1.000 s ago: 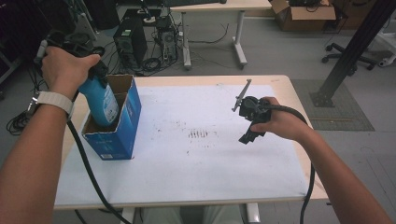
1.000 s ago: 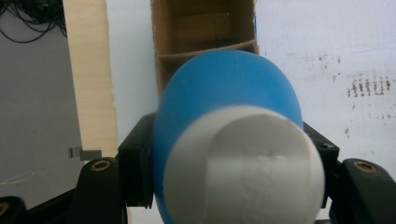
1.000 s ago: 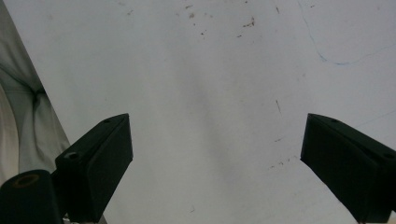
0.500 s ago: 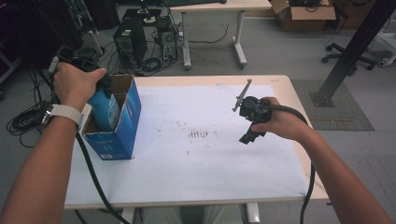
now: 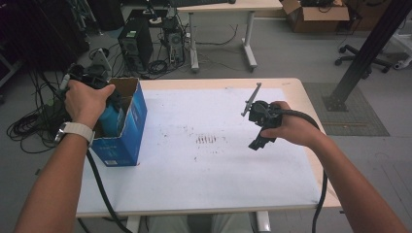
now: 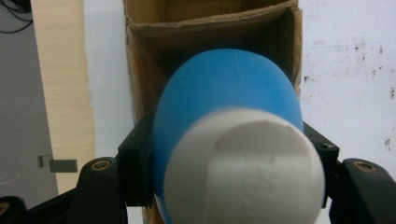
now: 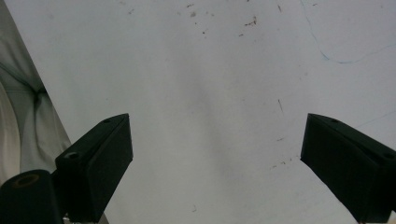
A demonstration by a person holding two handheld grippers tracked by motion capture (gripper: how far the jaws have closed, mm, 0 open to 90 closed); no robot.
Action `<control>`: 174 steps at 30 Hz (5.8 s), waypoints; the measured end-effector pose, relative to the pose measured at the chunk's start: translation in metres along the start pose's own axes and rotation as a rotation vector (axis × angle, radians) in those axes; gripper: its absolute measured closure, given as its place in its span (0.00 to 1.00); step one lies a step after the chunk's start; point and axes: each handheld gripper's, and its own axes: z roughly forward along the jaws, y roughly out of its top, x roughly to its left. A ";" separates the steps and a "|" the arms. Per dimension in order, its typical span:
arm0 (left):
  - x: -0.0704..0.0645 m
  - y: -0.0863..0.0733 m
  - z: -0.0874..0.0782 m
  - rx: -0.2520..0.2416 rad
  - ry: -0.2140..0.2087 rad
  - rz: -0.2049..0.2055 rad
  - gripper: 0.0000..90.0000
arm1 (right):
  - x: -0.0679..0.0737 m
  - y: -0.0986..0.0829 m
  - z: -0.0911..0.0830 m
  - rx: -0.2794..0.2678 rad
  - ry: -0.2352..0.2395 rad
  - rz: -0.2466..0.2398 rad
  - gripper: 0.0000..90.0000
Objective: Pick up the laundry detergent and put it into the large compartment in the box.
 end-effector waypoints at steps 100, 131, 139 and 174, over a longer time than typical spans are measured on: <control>0.003 -0.008 -0.031 -0.110 -0.045 0.083 0.28 | 0.006 0.001 -0.003 0.001 -0.004 0.002 0.10; -0.086 -0.034 -0.084 -0.209 -0.200 0.513 0.18 | 0.008 0.001 -0.007 -0.001 -0.013 0.004 0.10; -0.110 -0.040 -0.085 -0.193 -0.206 0.603 0.11 | 0.007 0.001 -0.006 -0.002 -0.010 0.005 0.10; -0.147 -0.053 -0.079 -0.190 -0.263 0.752 0.10 | 0.009 0.003 -0.005 -0.004 -0.011 -0.001 0.10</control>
